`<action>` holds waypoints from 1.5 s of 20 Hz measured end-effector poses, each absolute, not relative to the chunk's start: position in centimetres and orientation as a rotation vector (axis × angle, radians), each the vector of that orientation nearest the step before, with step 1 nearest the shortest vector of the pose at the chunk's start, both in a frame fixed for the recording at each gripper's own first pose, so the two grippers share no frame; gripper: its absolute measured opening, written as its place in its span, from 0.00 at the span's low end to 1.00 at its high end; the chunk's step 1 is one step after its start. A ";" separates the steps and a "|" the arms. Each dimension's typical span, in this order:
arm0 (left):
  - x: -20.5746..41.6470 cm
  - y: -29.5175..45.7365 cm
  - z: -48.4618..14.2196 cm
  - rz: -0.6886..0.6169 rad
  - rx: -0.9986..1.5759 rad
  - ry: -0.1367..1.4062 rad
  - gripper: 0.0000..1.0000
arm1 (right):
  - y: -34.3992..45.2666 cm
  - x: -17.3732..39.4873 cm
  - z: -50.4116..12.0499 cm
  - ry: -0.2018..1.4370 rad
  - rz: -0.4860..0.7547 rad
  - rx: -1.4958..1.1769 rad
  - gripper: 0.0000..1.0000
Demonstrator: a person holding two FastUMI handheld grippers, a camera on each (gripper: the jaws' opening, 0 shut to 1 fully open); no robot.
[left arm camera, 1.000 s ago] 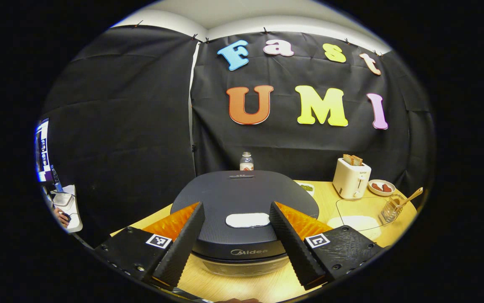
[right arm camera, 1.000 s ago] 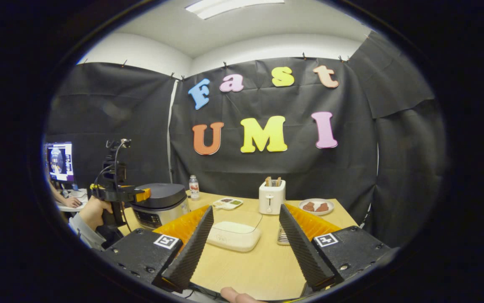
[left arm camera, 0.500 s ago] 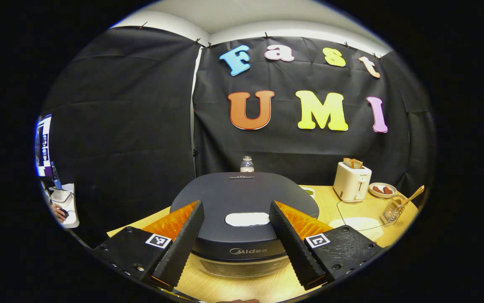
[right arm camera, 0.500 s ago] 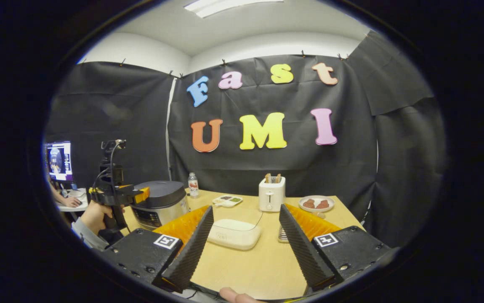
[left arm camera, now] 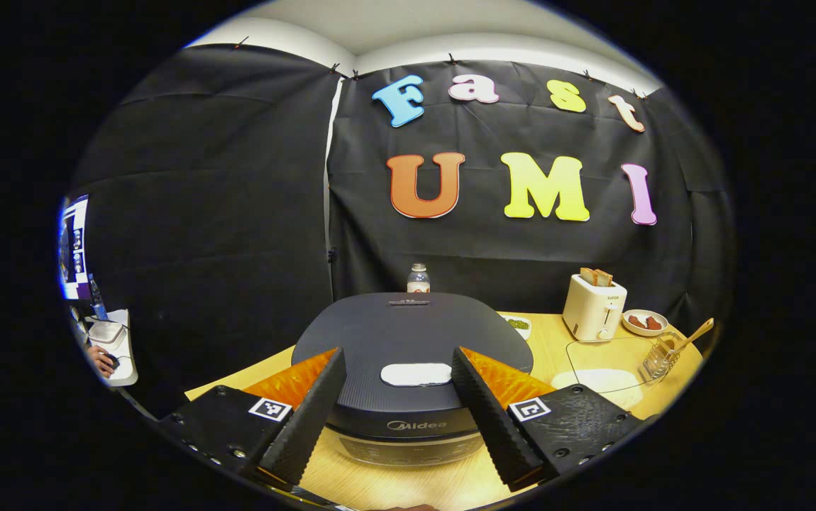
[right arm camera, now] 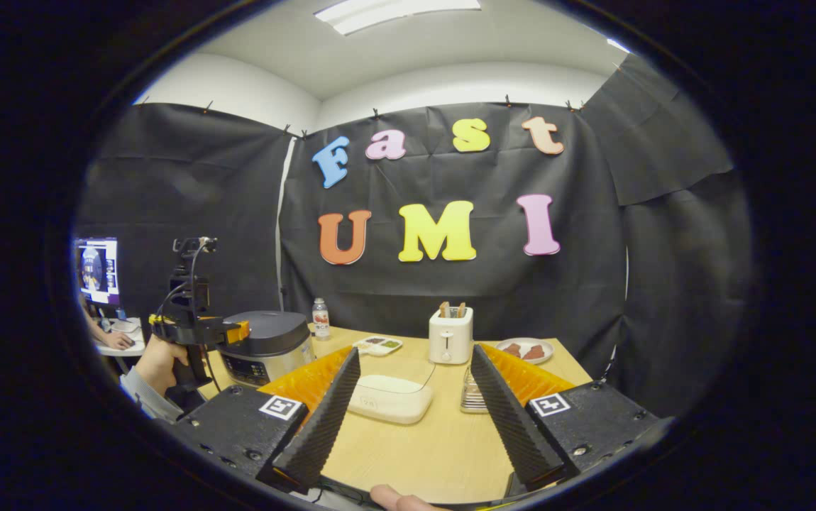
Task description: Close the left gripper, press the button to open the rice cooker; take a wooden spoon from the chopstick holder with the right hand, scoop a spoonful of rice and pour it into the rice cooker, then put the wooden spoon back into the chopstick holder.
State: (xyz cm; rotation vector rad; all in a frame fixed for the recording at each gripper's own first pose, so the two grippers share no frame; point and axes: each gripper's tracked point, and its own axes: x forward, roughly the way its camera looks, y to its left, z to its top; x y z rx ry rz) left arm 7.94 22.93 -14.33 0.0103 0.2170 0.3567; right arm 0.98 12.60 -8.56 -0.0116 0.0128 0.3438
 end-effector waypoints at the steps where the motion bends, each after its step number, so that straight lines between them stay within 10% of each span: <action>1: 7.7 22.5 -13.5 0.348 0.004 0.205 0.95 | 12.3 0.7 -8.0 0.004 0.337 -0.012 0.94; 30: -7.1 3.0 -5.2 0.134 0.031 0.038 0.95 | 6.8 -2.5 -6.5 0.003 0.214 -0.001 1.00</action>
